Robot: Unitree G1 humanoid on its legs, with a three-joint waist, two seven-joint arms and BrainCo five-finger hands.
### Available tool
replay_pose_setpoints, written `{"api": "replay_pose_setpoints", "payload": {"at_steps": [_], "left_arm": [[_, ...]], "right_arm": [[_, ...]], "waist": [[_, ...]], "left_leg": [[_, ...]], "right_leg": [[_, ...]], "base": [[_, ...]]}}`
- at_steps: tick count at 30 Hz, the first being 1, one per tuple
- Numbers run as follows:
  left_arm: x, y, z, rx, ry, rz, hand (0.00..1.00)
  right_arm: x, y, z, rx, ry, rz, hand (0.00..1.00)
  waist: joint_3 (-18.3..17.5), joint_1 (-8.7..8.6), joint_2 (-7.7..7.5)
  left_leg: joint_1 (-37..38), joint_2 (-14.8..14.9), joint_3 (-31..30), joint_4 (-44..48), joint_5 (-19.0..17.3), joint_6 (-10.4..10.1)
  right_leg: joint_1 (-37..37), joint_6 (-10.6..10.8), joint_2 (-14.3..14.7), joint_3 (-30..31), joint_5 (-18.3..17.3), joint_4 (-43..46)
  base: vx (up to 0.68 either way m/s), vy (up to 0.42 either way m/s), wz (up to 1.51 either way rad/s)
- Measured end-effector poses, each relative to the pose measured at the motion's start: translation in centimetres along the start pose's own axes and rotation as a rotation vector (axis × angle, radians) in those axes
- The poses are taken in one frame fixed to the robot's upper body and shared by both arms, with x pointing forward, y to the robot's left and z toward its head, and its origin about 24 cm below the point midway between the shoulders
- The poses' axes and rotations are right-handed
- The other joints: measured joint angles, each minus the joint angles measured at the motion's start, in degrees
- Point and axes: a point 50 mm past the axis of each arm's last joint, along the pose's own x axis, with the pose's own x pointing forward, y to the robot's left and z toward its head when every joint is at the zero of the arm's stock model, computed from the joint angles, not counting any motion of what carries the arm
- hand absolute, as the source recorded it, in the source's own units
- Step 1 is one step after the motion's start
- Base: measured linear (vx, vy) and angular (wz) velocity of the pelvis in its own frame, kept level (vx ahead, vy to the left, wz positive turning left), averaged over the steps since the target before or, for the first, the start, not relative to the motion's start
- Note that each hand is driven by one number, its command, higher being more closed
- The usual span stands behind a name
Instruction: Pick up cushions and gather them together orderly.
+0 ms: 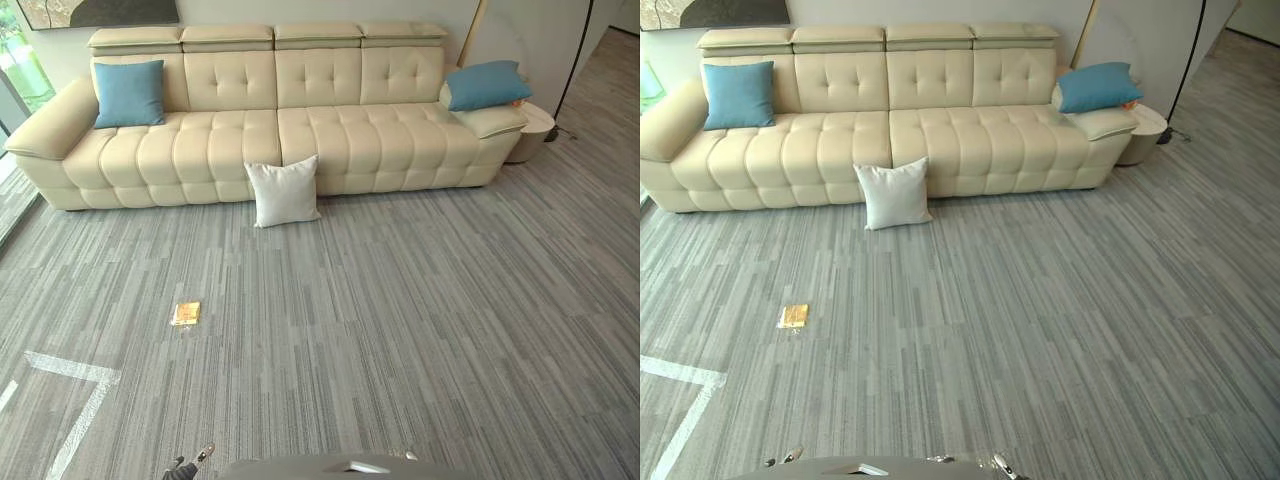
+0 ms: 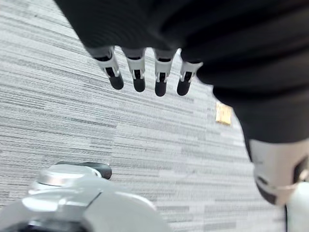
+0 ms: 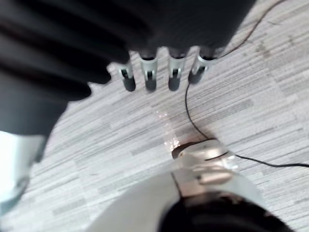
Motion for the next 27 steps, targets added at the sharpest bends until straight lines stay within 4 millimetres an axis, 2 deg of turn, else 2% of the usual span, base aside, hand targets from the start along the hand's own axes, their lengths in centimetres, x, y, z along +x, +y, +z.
{"api": "replay_pose_setpoints", "payload": {"at_steps": [9, 16, 27], "left_arm": [[0.2, -0.3, 0.7, 0.03, -0.018, -0.007, 0.0], [0.3, -0.4, 1.1, 0.036, -0.033, -0.013, 0.0], [0.4, -0.5, 1.2, 0.06, -0.037, -0.02, 0.0]], "right_arm": [[0.2, 0.6, 1.1, 0.007, -0.029, 0.009, 0.0], [0.3, 1.0, 1.9, -0.022, -0.051, 0.018, 0.0], [0.3, 1.0, 1.9, -0.025, -0.052, 0.018, 0.0]], "waist": [[0.69, 0.06, -0.27], [2.02, 0.16, -0.43], [2.15, 0.1, -0.7]], "left_leg": [[1.14, 0.21, -0.16, -1.9, 0.55, -0.84], [1.64, 0.29, -0.4, -3.13, 1.97, -0.46], [0.8, 0.45, -0.07, -3.48, 2.14, -0.35]], "right_leg": [[1.09, 0.04, 0.21, -0.56, 0.19, -1.6], [1.87, -0.15, 0.33, -1.17, 1.5, -3.04], [1.86, -0.25, 0.47, -1.35, 2.69, -5.07]], "base": [[0.02, -0.015, 0.02], [-0.06, -0.028, 0.03], [-0.04, -0.022, -0.01]]}}
